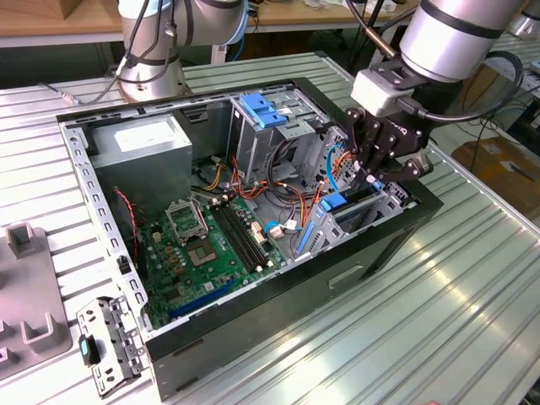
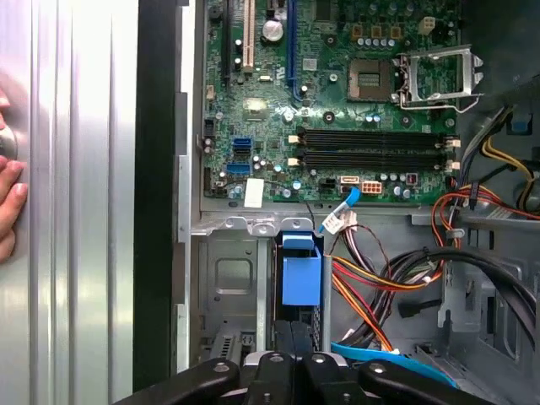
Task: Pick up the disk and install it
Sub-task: 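Insert the first disk wire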
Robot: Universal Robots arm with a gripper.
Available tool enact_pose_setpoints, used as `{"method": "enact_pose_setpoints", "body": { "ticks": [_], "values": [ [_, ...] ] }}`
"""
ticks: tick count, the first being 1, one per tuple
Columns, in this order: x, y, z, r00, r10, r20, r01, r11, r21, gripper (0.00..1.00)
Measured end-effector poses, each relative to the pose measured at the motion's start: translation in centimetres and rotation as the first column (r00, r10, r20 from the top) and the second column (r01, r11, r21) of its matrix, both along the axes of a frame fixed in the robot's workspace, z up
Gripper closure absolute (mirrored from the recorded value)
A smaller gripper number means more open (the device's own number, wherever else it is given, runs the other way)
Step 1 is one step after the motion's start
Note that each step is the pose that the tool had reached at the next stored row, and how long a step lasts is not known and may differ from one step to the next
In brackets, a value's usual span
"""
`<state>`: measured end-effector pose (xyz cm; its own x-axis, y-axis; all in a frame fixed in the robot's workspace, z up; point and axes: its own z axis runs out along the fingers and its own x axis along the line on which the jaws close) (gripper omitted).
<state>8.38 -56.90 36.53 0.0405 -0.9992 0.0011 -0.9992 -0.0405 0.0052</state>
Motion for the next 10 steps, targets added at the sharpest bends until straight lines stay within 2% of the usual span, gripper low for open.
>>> {"method": "enact_pose_setpoints", "body": {
  "ticks": [2, 4, 6, 9, 10],
  "values": [
    [0.02, 0.00, 0.48, 0.9989, 0.047, -0.0038, -0.047, 0.9989, 0.0001, 0.89],
    [0.01, 0.01, 1.21, 0.9978, 0.066, -0.0062, -0.066, 0.9978, 0.0005, 0.89],
    [0.02, 0.00, 1.72, 0.9970, 0.077, -0.0063, -0.077, 0.9970, 0.0002, 0.89],
    [0.25, 0.00, 1.92, 0.9963, 0.086, -0.0063, -0.086, 0.9963, 0.0004, 0.89],
    [0.71, 0.01, 1.93, 0.9960, 0.089, -0.0063, -0.089, 0.9961, 0.0002, 0.89]
  ]
}}
